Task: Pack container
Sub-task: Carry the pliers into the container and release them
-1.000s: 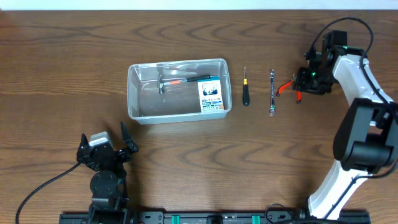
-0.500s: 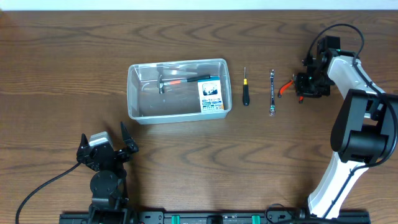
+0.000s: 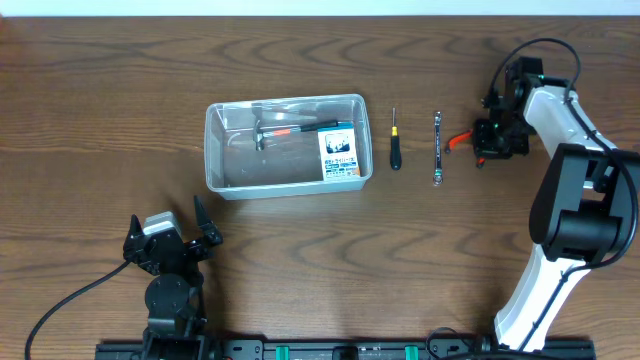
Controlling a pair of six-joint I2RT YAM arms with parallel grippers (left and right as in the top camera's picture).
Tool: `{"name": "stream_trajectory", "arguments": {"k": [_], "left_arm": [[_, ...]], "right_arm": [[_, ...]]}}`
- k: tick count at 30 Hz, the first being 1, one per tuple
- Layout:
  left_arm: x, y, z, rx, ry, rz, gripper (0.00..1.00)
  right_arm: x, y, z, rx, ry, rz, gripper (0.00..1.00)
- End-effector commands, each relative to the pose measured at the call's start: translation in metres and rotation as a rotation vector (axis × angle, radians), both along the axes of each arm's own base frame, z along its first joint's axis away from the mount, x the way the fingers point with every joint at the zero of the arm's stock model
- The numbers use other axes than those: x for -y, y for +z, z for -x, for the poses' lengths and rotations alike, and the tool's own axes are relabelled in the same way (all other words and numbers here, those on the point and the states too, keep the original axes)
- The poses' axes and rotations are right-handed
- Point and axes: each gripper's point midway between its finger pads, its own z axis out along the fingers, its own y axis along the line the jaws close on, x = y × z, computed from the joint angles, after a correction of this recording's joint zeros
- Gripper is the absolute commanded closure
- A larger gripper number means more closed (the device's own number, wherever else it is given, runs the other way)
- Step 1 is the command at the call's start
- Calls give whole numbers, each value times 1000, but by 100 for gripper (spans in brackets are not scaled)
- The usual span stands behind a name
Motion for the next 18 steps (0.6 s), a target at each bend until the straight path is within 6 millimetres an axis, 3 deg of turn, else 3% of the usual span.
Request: {"name": "stream_trajectory", "arguments": {"k": [1, 4, 6, 9, 13, 15, 18], "left_arm": [[-3, -16, 2, -48, 16, -9, 2], [-3, -16, 2, -48, 16, -9, 2], [-3, -16, 2, -48, 16, -9, 2], [-3, -16, 2, -48, 16, -9, 2], [-3, -16, 2, -48, 16, -9, 2], [-3, -16, 2, -48, 16, -9, 2], [-3, -16, 2, -48, 16, -9, 2]], "right_arm": [[-18, 80, -36, 214, 44, -49, 99], [-54, 139, -46, 362, 158, -105, 99], [-89, 177, -46, 464, 282, -134, 99], [-151, 214, -35, 584, 506, -151, 99], [-238, 226, -18, 681, 827, -162, 99], [-281, 218, -5, 707, 1014, -161, 99], [-331, 196, 13, 730, 1308, -137, 99]]}}
